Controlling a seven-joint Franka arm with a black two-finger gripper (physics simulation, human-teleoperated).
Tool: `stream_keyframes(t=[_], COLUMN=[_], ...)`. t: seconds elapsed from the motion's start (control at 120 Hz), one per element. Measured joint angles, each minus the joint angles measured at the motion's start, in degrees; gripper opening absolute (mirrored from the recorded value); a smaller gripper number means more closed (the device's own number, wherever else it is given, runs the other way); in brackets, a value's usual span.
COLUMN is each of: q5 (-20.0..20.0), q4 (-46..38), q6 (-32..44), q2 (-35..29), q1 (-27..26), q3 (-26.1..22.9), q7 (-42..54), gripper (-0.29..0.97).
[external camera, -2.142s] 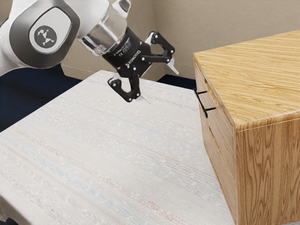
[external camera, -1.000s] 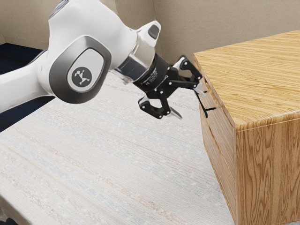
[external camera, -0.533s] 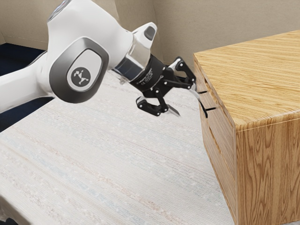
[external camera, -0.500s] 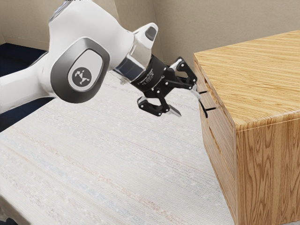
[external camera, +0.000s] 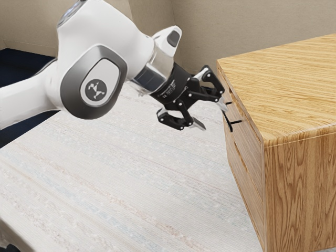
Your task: Pull the drawer handle with one arm to open the drawer
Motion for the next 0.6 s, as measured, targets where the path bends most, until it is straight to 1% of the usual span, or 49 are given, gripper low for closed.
stream_keyframes(t=[0.058,0.133,0.308,0.425,0.6], q5=[-1.4,-3.0,-4.5,-4.8,-4.8], q4=[0.0,0.0,0.0,0.0,0.0], q6=[0.4,0.8,1.3,1.3,1.2], q2=[1.2,2.2,2.5,2.6,2.6], q1=[3.9,5.6,6.5,7.6,7.7], q3=[-3.7,-5.1,-5.5,-5.6,-5.6], q7=[0.4,1.0,2.3,3.0,3.8], gripper=[0.37,0.36,0.32,0.29,0.22])
